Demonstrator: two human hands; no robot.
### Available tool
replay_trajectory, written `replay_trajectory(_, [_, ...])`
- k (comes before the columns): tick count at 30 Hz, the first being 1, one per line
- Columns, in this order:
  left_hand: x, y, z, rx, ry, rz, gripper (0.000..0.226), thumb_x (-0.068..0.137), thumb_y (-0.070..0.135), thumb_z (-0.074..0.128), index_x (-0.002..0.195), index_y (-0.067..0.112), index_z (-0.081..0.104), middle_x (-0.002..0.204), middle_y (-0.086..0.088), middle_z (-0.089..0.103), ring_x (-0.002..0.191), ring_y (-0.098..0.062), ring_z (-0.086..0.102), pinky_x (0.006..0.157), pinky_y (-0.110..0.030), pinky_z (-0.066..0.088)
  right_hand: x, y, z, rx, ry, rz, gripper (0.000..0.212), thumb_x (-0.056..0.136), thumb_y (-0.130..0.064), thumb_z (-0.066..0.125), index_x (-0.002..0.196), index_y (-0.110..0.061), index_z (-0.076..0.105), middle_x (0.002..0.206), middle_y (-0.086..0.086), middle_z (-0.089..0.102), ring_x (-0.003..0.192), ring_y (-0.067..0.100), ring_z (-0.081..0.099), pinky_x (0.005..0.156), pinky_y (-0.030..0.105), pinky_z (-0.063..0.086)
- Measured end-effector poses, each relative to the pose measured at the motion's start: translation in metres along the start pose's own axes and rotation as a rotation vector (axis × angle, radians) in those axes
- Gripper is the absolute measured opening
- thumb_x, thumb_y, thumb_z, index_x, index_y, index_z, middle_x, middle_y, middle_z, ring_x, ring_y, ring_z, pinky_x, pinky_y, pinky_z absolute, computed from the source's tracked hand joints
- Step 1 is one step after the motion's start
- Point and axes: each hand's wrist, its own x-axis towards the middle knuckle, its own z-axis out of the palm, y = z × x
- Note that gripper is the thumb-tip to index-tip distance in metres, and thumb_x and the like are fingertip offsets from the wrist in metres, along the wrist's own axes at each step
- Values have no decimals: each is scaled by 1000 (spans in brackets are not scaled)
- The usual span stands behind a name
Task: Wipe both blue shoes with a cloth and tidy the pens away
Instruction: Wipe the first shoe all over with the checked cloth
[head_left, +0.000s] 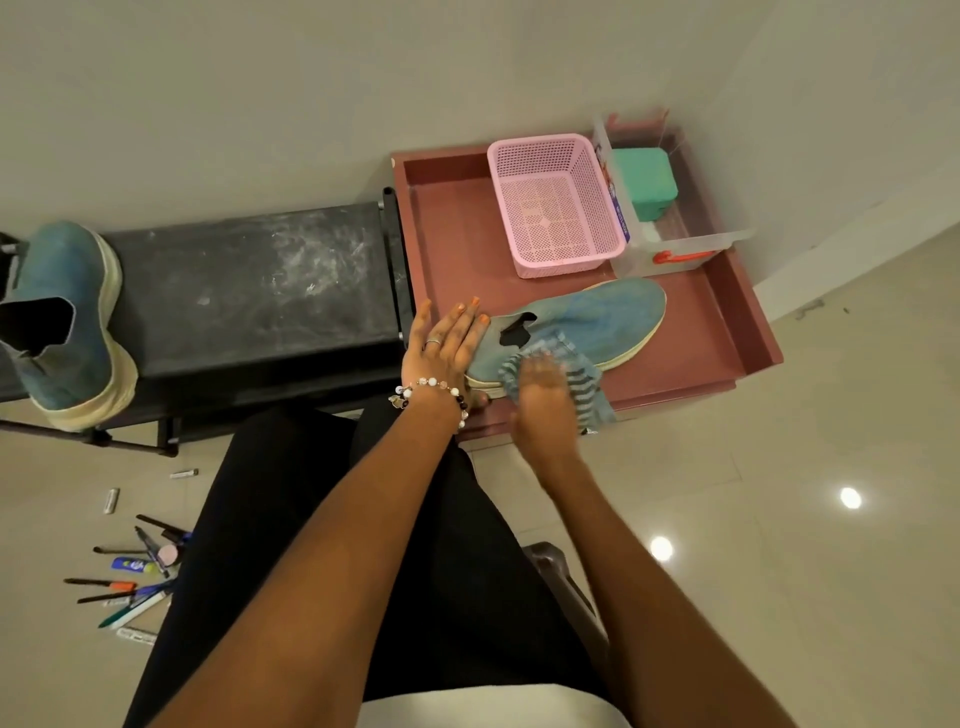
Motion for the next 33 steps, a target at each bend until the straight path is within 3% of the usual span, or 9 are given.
replay_trajectory(4, [0, 0, 2, 81, -6, -15, 96, 97, 46, 42, 137, 13, -40, 151, -3, -38, 142, -18, -29, 105, -57, -24, -12, -29, 8, 260, -129, -87, 72, 70, 10, 45, 140, 7, 34, 148, 26, 30, 142, 33, 21, 118, 35, 9])
replay_trajectory(8, [-1, -1, -1, -14, 9, 0, 95, 93, 64, 31, 138, 15, -38, 153, -1, -35, 144, -16, -24, 101, -55, -28, -6, 40, -18, 214, -206, -303, 76, 61, 16, 55, 134, -5, 51, 140, 15, 47, 133, 25, 39, 113, 35, 24])
replay_trajectory(11, [-1, -2, -3, -55, 3, 1, 100, 88, 74, 27, 140, 17, -36, 154, 0, -34, 145, -16, -23, 102, -54, -27, -3, 57, -42, 223, -24, 41, 64, 64, 16, 50, 121, -10, 64, 126, 12, 60, 96, 34, 65, 86, 36, 53])
replay_trajectory(13, [-2, -1, -2, -54, 9, -8, 102, 87, 75, 29, 141, 16, -35, 154, -1, -33, 145, -17, -23, 103, -53, -27, 4, 46, -54, 416, 291, 395, 38, 70, 9, 41, 97, 3, 67, 94, 15, 66, 68, 33, 60, 64, 40, 53])
replay_trajectory(16, [-7, 2, -6, -26, 57, 5, 102, 88, 73, 27, 142, 11, -33, 154, -6, -32, 145, -20, -23, 107, -53, -24, 15, 19, -64, 893, 666, 713, 20, 86, 0, 51, 102, -1, 63, 86, 4, 62, 78, 22, 60, 74, 39, 54])
replay_trajectory(19, [-12, 4, -7, 23, 152, 36, 93, 94, 62, 25, 142, 6, -31, 153, -12, -34, 143, -24, -26, 109, -55, -21, 12, -12, -41, 882, 459, 382, 33, 91, -11, 50, 124, -6, 53, 107, 5, 63, 95, 20, 62, 83, 36, 53])
replay_trajectory(23, [-12, 4, -5, 140, 174, 62, 80, 99, 44, 23, 141, 6, -33, 146, -18, -42, 140, -28, -33, 111, -56, -16, 6, -2, 18, 118, 79, -293, 78, 63, 2, 63, 137, 5, 41, 141, 22, 44, 133, 35, 39, 114, 48, 20])
replay_trajectory(30, [-6, 5, -5, 126, 115, 57, 74, 99, 32, 23, 142, 5, -32, 151, -13, -37, 142, -25, -29, 112, -56, -16, 5, 36, -2, -128, 10, -596, 62, 66, 5, 46, 126, -2, 58, 131, 14, 57, 125, 30, 50, 110, 53, 16])
replay_trajectory(33, [-6, 4, -6, 62, 96, 34, 80, 99, 44, 25, 143, 6, -30, 153, -11, -34, 144, -23, -26, 113, -55, -16, -4, 63, -9, -92, 26, -597, 65, 51, 16, 67, 113, -3, 67, 119, 11, 65, 117, 29, 56, 107, 48, 29])
